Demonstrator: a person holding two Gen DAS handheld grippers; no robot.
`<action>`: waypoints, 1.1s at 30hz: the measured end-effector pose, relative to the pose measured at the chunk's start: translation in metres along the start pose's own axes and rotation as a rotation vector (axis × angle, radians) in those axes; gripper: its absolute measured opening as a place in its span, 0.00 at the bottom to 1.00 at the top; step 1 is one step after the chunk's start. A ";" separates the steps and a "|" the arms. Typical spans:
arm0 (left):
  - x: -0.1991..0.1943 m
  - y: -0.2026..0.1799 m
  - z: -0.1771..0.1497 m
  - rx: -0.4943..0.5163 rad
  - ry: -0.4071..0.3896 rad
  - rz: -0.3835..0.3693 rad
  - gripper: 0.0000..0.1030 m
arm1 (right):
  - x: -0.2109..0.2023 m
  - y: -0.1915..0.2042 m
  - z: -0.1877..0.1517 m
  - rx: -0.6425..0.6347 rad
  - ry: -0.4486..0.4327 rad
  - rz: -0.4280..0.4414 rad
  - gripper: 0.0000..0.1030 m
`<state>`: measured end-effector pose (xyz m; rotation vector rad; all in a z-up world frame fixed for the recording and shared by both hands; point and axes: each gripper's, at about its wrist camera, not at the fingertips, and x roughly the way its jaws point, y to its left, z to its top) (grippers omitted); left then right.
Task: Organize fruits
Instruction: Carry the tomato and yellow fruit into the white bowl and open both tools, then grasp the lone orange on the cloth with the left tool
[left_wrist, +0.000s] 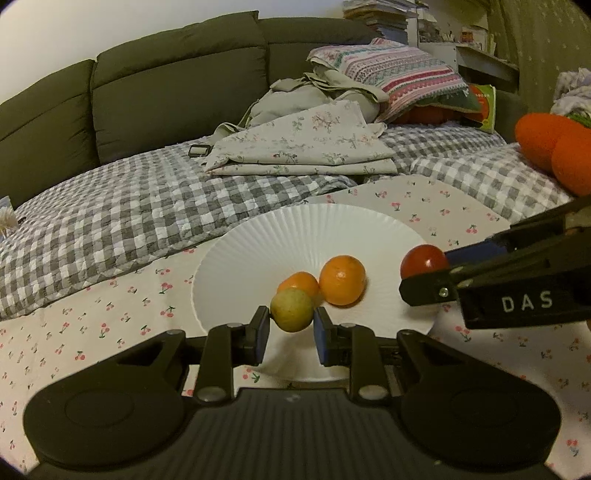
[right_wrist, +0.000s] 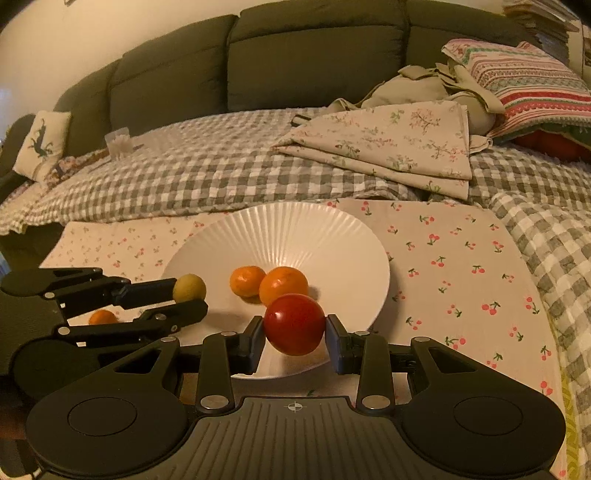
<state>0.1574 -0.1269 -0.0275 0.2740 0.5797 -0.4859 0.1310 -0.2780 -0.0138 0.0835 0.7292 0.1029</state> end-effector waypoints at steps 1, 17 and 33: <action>0.002 0.000 -0.001 0.004 0.004 0.000 0.23 | 0.002 0.000 0.000 -0.006 0.003 0.000 0.33; 0.000 0.010 0.000 -0.049 0.006 -0.049 0.40 | -0.006 -0.010 0.004 0.058 -0.036 0.011 0.48; -0.029 0.067 -0.003 -0.268 0.045 0.012 0.40 | -0.035 -0.021 0.004 0.142 -0.086 0.001 0.49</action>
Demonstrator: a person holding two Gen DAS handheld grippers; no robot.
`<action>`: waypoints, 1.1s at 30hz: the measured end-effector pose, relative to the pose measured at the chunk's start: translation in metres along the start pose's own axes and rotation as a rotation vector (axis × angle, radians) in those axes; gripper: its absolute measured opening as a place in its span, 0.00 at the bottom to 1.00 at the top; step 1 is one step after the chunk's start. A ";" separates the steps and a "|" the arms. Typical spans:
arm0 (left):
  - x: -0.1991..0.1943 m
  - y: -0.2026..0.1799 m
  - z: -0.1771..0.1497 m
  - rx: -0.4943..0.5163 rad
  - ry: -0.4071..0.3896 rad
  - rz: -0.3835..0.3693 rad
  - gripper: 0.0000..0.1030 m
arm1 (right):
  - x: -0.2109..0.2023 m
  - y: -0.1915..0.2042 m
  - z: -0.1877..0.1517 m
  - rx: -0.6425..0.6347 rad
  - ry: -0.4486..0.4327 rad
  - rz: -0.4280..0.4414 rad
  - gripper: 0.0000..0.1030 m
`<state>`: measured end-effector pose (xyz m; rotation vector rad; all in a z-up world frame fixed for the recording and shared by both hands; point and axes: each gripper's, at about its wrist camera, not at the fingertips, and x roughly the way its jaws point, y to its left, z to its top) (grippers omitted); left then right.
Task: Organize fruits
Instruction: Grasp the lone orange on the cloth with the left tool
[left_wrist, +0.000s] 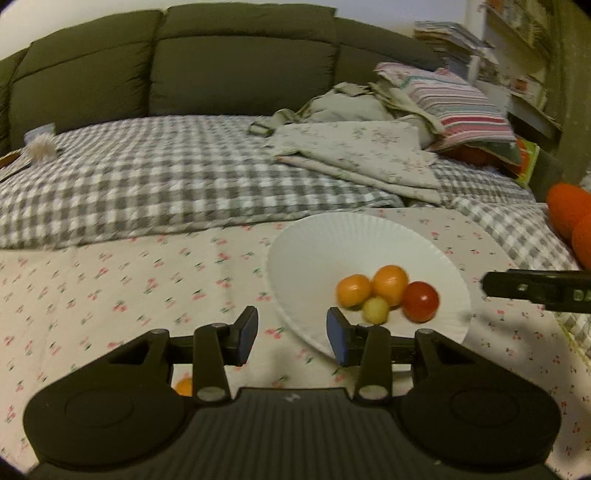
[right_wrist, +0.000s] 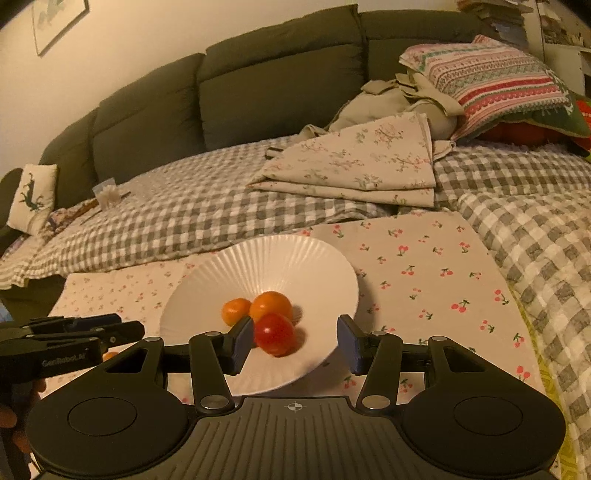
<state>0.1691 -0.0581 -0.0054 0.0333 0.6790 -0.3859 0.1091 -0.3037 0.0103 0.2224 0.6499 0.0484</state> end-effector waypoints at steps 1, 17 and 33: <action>-0.002 0.003 -0.001 -0.011 0.009 0.013 0.44 | -0.003 0.002 -0.001 -0.002 -0.001 0.004 0.50; -0.034 0.037 -0.026 -0.113 0.102 0.145 0.68 | -0.040 0.031 -0.021 -0.045 0.021 0.098 0.73; -0.042 0.038 -0.038 -0.128 0.117 0.157 0.75 | -0.043 0.060 -0.051 -0.102 0.113 0.154 0.85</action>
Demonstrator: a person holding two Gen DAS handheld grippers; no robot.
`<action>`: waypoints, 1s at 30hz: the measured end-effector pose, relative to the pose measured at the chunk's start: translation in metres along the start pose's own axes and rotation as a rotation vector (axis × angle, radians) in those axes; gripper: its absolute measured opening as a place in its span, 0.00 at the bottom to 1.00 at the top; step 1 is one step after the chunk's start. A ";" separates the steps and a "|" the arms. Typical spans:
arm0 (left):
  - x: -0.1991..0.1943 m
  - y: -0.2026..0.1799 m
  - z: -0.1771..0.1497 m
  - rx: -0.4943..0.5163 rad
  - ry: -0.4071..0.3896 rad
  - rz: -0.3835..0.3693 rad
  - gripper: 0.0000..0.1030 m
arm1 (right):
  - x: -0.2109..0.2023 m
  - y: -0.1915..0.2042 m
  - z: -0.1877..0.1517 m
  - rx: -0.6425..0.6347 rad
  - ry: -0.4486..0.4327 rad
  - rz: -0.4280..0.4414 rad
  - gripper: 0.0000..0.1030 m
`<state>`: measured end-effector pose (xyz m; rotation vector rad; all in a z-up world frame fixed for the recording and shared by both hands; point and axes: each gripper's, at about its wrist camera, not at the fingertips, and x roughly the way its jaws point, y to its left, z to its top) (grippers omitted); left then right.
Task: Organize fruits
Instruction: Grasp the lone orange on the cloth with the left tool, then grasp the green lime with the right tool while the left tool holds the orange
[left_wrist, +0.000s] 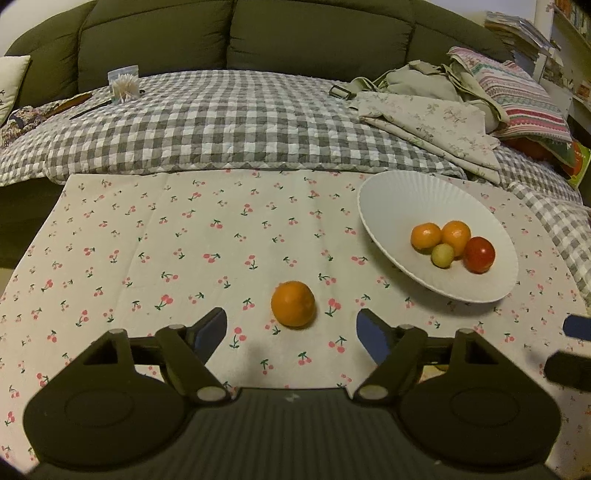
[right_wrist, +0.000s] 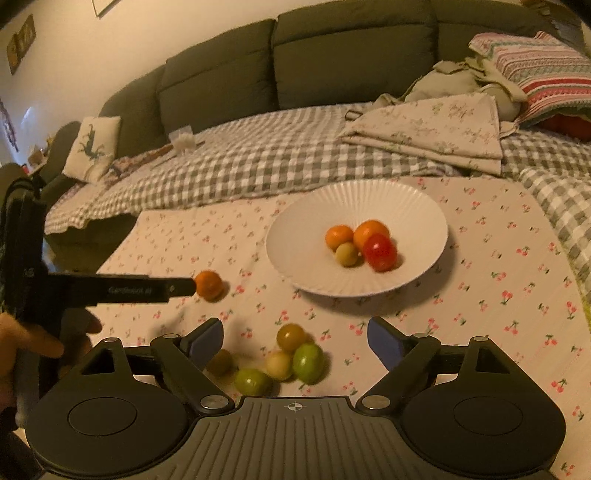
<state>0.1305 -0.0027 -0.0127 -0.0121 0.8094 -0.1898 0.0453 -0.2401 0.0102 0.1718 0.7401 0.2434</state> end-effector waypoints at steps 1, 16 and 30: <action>0.003 0.000 0.000 -0.001 0.003 0.000 0.75 | 0.001 0.001 -0.001 -0.003 0.005 0.002 0.85; 0.045 -0.002 0.001 0.015 0.012 0.033 0.72 | 0.011 -0.001 -0.005 -0.004 0.038 -0.013 0.85; 0.056 -0.004 -0.001 0.044 0.022 0.030 0.31 | 0.027 0.001 -0.012 -0.032 0.082 -0.007 0.82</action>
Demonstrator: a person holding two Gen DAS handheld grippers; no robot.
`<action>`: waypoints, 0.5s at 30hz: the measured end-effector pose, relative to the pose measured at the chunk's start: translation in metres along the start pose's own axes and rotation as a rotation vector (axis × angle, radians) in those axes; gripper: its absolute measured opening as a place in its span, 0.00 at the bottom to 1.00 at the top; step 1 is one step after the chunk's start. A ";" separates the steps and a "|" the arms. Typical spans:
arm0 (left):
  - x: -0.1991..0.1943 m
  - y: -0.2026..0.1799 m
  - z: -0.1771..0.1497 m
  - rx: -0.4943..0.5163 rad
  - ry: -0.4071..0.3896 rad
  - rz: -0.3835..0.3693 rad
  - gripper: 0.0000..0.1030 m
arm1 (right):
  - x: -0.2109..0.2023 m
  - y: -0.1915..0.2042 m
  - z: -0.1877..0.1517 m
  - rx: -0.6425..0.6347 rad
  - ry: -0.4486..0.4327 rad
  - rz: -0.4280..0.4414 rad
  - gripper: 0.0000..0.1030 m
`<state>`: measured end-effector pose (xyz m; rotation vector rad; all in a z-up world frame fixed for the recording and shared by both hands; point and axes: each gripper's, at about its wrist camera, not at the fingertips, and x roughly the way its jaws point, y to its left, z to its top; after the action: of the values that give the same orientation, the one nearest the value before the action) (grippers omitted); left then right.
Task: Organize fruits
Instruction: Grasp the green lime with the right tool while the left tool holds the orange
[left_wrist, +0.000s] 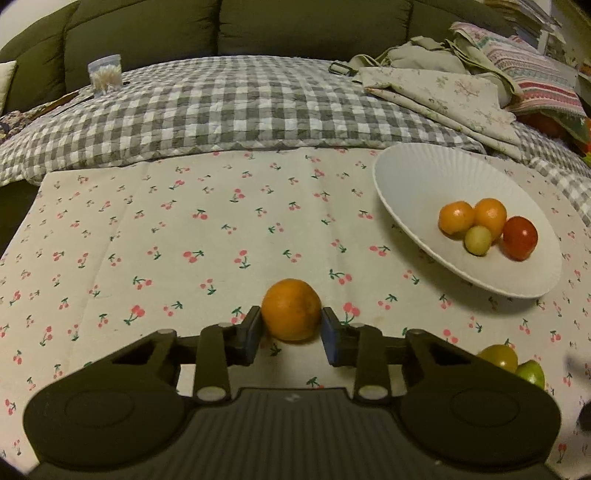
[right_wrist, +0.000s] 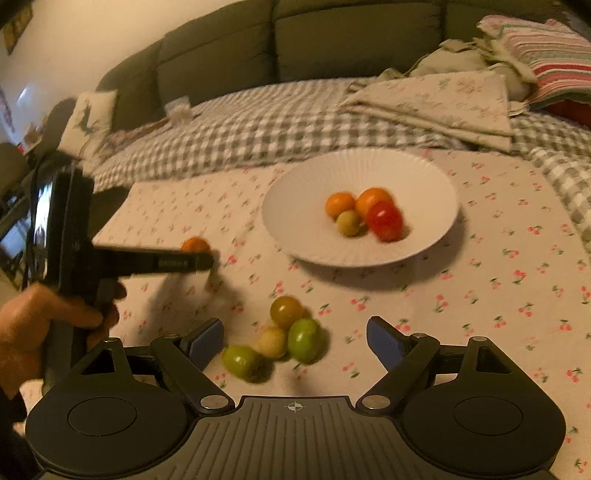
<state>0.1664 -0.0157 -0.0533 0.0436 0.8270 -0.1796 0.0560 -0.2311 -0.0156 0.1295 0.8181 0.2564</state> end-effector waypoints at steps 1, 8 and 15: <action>-0.001 0.001 0.000 -0.007 0.002 0.005 0.31 | 0.004 0.003 -0.002 -0.018 0.015 0.004 0.82; -0.018 0.001 0.002 -0.022 -0.001 0.017 0.30 | 0.025 0.001 -0.007 0.000 0.065 -0.005 0.68; -0.029 0.000 0.003 -0.032 -0.008 -0.015 0.30 | 0.041 -0.024 -0.004 0.129 0.064 0.041 0.46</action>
<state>0.1495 -0.0118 -0.0299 0.0067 0.8225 -0.1810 0.0839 -0.2425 -0.0522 0.2602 0.8962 0.2474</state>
